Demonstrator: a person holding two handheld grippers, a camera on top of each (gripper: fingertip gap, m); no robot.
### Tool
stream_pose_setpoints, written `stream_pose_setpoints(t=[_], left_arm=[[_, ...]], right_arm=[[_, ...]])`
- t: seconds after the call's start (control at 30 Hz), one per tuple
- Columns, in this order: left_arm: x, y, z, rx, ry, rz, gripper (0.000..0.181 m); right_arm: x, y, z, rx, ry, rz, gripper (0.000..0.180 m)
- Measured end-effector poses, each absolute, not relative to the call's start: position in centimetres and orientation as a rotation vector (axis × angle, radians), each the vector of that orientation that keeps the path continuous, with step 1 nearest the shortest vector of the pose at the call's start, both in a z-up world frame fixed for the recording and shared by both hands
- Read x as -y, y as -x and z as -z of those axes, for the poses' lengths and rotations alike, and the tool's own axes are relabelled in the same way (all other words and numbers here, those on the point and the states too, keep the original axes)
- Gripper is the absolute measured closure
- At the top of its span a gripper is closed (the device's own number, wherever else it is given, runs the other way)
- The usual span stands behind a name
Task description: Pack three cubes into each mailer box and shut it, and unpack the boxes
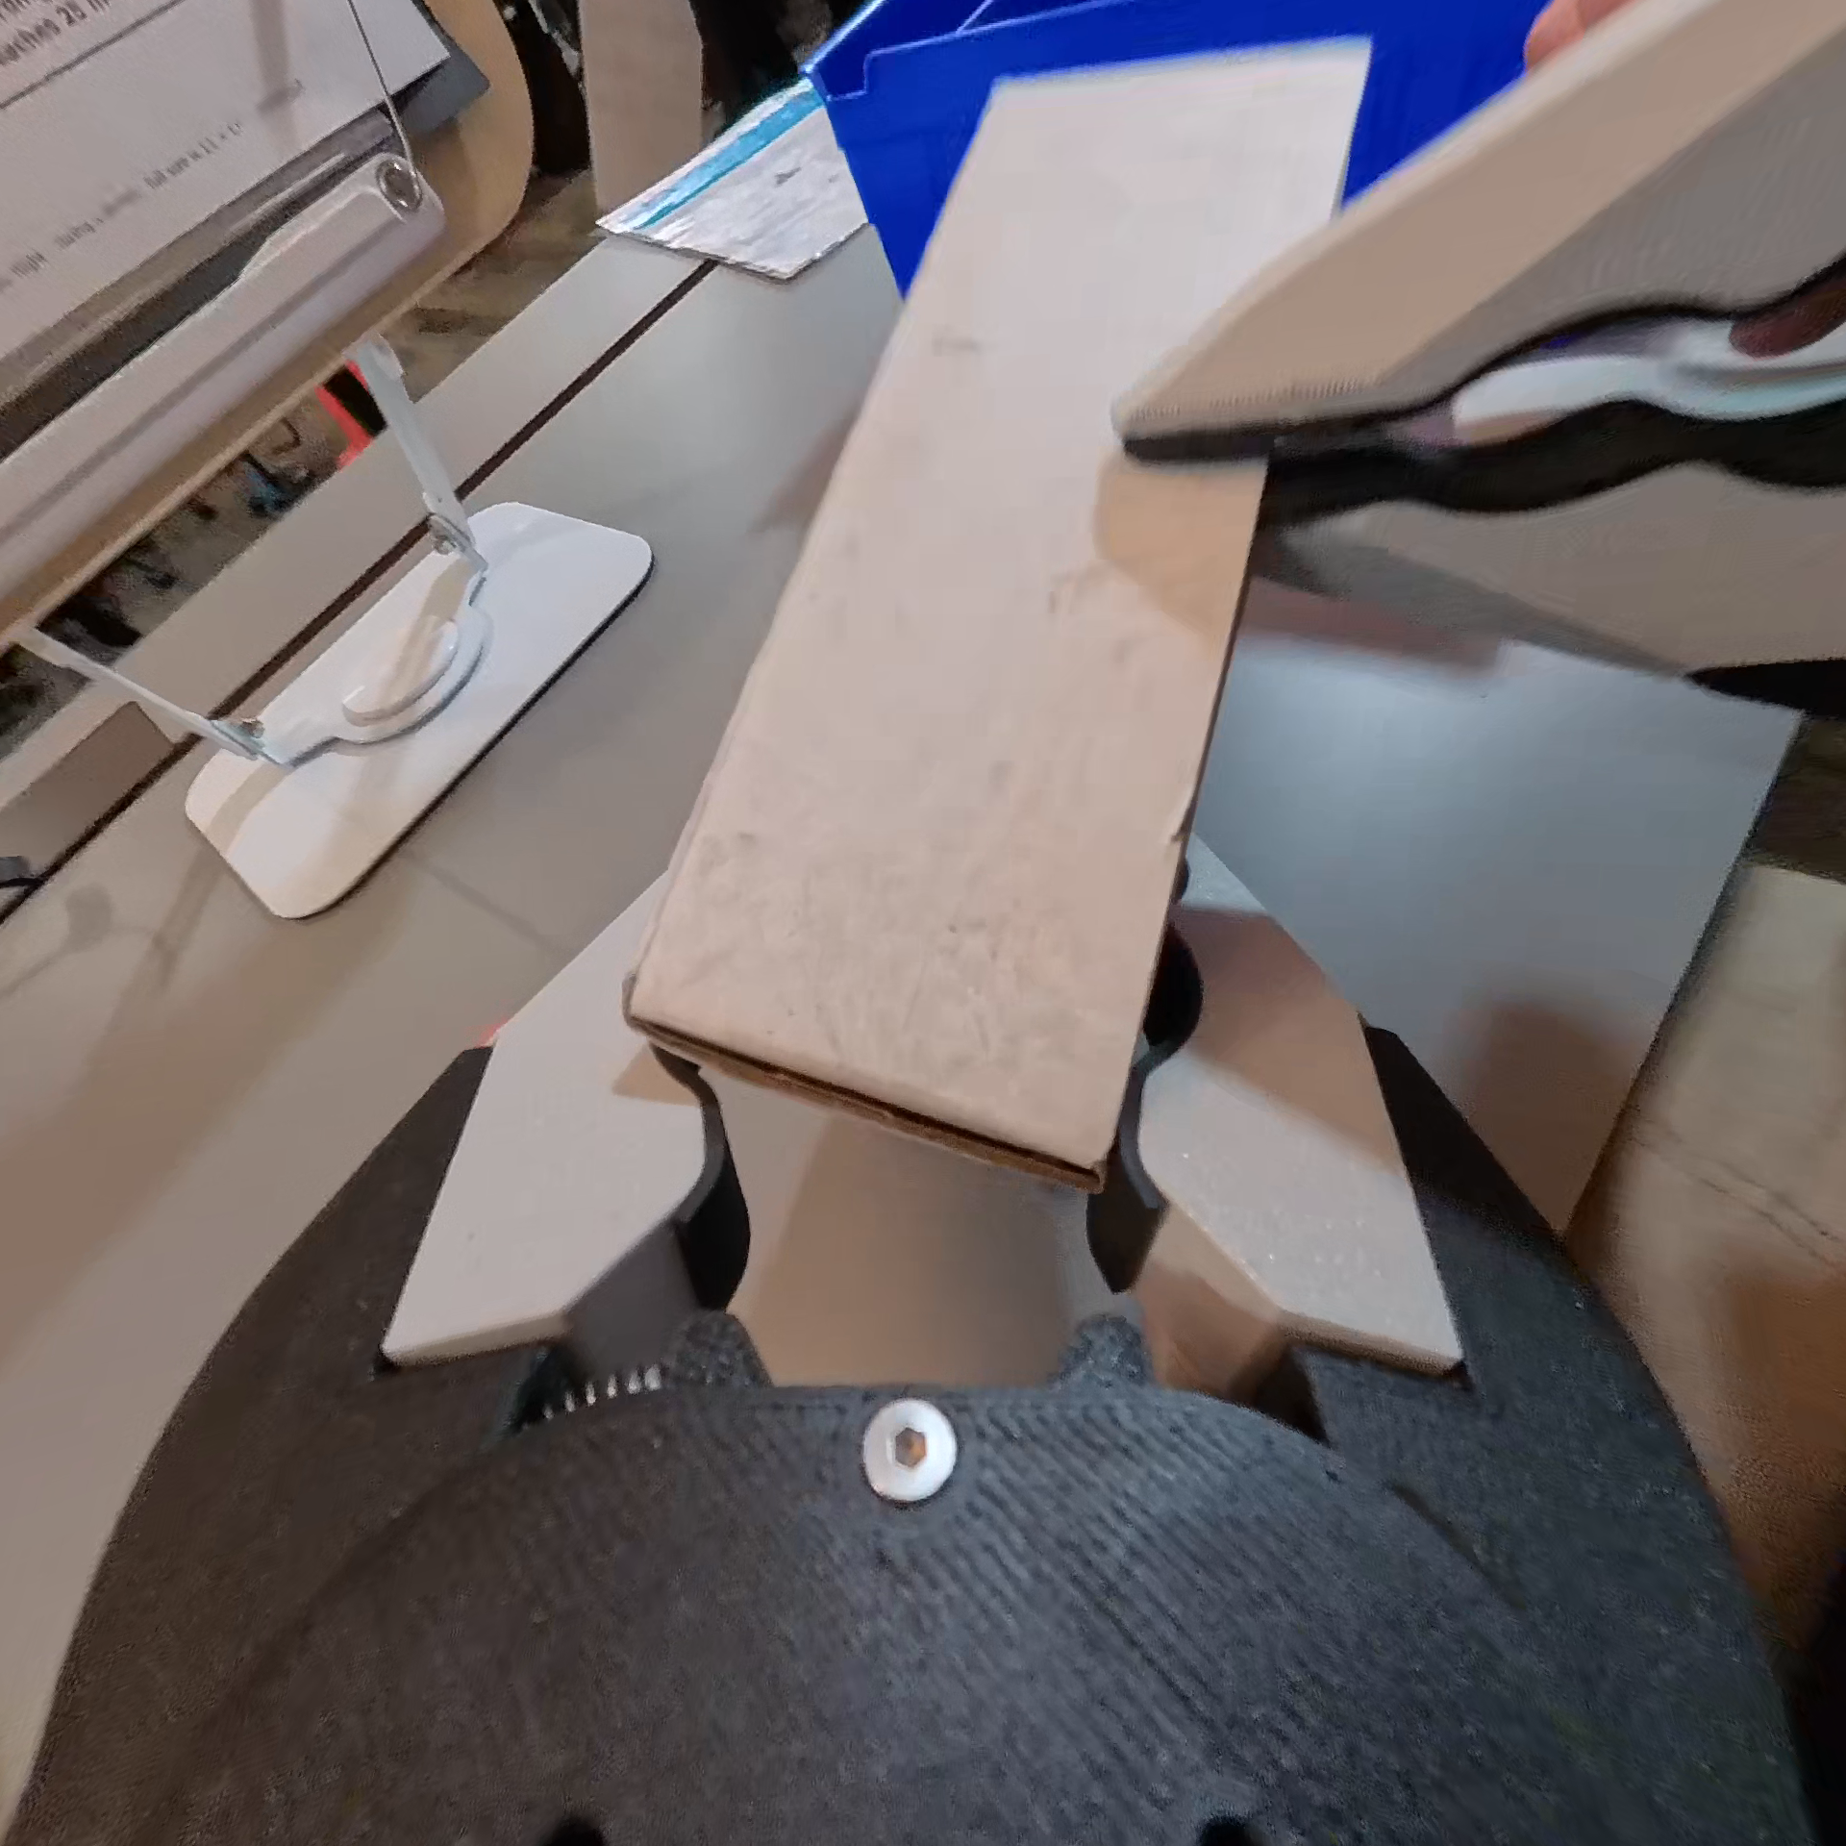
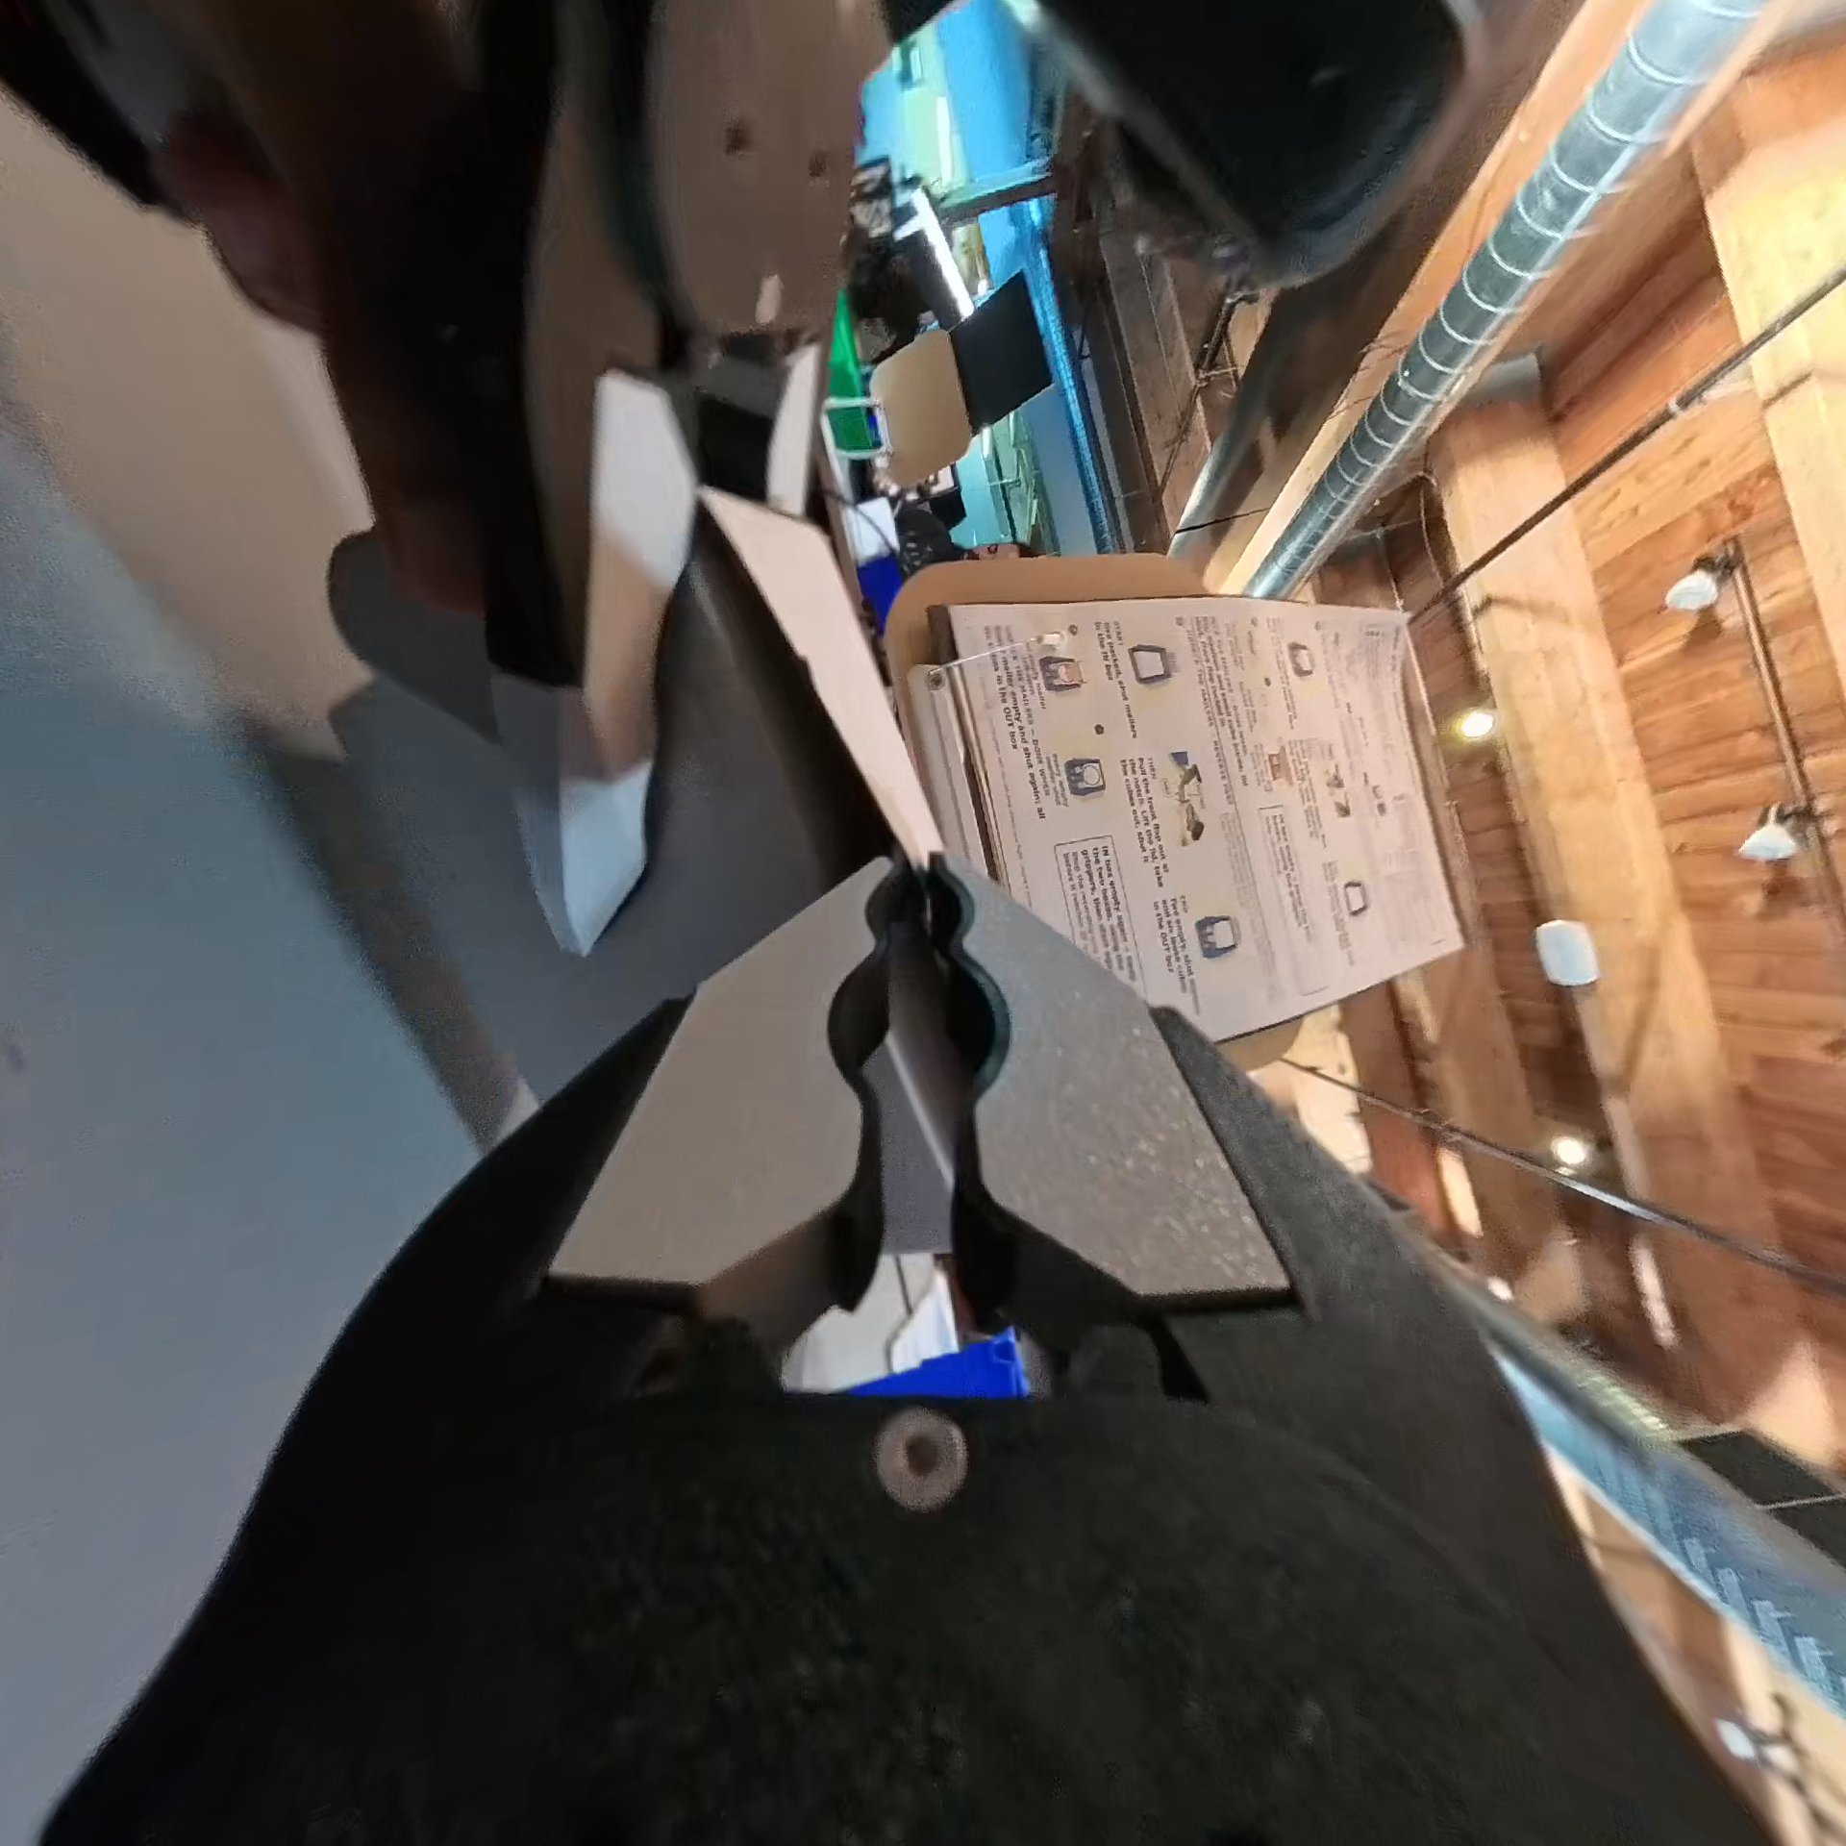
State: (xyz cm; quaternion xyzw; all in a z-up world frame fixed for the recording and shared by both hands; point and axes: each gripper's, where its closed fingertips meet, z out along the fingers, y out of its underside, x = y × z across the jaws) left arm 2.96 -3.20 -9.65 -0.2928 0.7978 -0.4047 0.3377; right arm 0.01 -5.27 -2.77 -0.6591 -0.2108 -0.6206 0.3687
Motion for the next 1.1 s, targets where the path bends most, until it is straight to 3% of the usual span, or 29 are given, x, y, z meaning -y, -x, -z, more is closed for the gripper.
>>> stream_pose_setpoints(t=[0.37,0.53,0.77,1.1], left_arm=[[2.6,-3.5,10.4,-2.058,0.726,0.964,0.1],[4.0,-2.6,9.0,-1.953,0.546,1.207,0.093],[3.9,-2.0,6.8,-1.922,0.69,1.553,0.097],[4.1,-1.9,7.5,-2.032,0.684,1.438,0.103]], right_arm=[[4.9,0.2,1.9,0.327,1.707,1.347,0.175],[6.3,-1.6,2.4,0.214,1.768,1.25,0.178],[5.9,-1.4,2.8,0.14,1.765,1.065,0.178],[6.1,-1.2,2.6,0.292,1.713,1.336,0.177]])
